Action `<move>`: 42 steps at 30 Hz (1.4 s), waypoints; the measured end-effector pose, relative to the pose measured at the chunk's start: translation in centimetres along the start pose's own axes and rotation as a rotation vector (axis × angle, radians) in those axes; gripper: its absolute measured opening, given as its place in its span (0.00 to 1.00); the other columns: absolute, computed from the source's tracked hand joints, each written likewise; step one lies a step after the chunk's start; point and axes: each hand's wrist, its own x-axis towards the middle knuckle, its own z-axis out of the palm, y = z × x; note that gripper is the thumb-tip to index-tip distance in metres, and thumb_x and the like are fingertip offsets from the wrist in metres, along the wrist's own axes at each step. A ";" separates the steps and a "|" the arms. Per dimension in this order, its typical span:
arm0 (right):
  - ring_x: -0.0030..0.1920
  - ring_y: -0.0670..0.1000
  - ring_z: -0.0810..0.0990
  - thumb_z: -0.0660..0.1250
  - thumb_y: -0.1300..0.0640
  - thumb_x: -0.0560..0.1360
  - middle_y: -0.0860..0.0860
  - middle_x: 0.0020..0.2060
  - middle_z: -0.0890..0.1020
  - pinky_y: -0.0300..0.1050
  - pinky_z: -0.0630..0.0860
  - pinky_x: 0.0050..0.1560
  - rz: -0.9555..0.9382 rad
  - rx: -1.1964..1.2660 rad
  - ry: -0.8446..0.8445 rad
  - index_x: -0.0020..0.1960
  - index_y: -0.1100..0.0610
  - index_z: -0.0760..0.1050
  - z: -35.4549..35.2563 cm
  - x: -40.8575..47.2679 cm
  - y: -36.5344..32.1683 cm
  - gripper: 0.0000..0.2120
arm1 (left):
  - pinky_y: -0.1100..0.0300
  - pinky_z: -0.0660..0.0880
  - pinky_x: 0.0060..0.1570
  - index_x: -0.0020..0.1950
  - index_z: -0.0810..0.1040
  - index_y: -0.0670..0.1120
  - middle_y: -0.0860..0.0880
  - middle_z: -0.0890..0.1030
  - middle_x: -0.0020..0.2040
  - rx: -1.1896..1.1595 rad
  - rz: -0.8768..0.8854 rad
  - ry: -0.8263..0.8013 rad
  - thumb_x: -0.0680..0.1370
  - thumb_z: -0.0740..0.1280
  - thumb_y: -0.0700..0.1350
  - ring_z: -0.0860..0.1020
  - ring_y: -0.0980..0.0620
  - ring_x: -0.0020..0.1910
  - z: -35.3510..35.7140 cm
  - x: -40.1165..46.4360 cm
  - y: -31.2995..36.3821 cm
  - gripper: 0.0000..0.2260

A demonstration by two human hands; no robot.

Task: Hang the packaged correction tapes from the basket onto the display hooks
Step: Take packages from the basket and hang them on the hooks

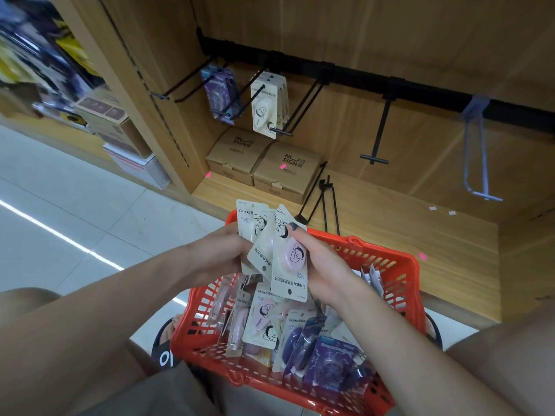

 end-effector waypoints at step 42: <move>0.58 0.61 0.86 0.69 0.72 0.77 0.58 0.56 0.87 0.66 0.81 0.62 -0.091 -0.481 0.104 0.67 0.58 0.76 2.3 -0.9 -6.4 0.21 | 0.45 0.84 0.54 0.67 0.65 0.55 0.59 0.86 0.50 0.026 0.274 0.464 0.67 0.81 0.59 0.86 0.54 0.51 -2.7 3.9 1.3 0.36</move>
